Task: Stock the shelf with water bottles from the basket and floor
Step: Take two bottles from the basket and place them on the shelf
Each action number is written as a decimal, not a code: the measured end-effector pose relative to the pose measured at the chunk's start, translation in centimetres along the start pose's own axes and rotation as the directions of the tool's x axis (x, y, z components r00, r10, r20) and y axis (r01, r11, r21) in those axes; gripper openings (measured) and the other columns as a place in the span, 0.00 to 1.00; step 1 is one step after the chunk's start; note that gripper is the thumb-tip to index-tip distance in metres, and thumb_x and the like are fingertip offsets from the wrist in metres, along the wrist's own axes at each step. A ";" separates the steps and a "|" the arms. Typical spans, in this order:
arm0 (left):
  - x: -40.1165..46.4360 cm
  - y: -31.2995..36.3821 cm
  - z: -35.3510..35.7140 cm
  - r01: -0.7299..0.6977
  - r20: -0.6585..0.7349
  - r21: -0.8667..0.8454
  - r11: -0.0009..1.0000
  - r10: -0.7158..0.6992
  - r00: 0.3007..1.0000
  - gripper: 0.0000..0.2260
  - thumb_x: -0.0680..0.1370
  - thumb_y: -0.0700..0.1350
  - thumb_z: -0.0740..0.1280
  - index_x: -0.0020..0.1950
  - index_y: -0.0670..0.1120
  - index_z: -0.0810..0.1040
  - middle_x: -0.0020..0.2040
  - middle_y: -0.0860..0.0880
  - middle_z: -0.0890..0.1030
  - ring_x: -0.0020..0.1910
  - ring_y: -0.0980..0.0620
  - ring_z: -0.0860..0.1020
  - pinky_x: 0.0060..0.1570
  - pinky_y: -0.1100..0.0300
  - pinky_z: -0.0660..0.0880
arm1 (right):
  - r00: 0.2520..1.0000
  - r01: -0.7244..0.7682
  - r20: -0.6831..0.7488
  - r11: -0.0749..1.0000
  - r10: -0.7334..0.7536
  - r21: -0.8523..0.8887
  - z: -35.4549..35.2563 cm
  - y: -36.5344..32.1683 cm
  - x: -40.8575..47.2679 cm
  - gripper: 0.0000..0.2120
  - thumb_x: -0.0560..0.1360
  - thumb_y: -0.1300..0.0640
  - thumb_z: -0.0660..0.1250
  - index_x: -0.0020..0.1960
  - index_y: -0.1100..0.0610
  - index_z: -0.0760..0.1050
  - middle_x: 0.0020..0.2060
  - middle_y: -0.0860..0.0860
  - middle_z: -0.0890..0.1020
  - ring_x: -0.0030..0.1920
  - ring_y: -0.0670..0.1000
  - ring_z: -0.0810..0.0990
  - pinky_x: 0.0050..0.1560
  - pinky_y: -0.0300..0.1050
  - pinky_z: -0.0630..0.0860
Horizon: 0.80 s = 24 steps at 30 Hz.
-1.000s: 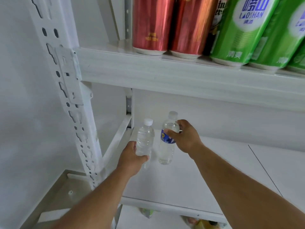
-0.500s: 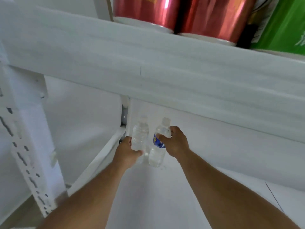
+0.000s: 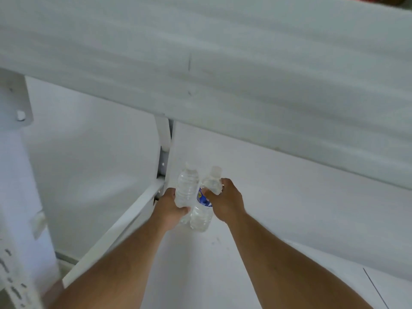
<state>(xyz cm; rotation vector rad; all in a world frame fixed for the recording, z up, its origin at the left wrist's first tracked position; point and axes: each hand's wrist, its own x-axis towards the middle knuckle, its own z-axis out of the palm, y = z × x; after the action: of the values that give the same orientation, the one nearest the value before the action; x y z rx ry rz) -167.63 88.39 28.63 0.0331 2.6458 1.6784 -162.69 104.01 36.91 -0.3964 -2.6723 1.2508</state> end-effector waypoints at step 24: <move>-19.7 4.6 -10.9 -0.111 0.315 0.480 0.870 -0.053 0.948 0.34 0.77 0.54 0.67 0.79 0.51 0.56 0.75 0.48 0.66 0.71 0.45 0.69 0.68 0.51 0.69 | 0.965 -0.104 0.185 0.916 0.188 -0.387 -3.3 -5.8 -21.0 0.38 0.77 0.38 0.65 0.78 0.58 0.57 0.74 0.55 0.68 0.72 0.57 0.69 0.68 0.50 0.68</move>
<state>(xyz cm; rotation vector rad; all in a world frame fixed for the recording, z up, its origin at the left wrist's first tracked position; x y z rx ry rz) -148.11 80.08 37.34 0.3202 2.7346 0.8553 -142.90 96.37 42.74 -0.5477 -3.1324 0.8500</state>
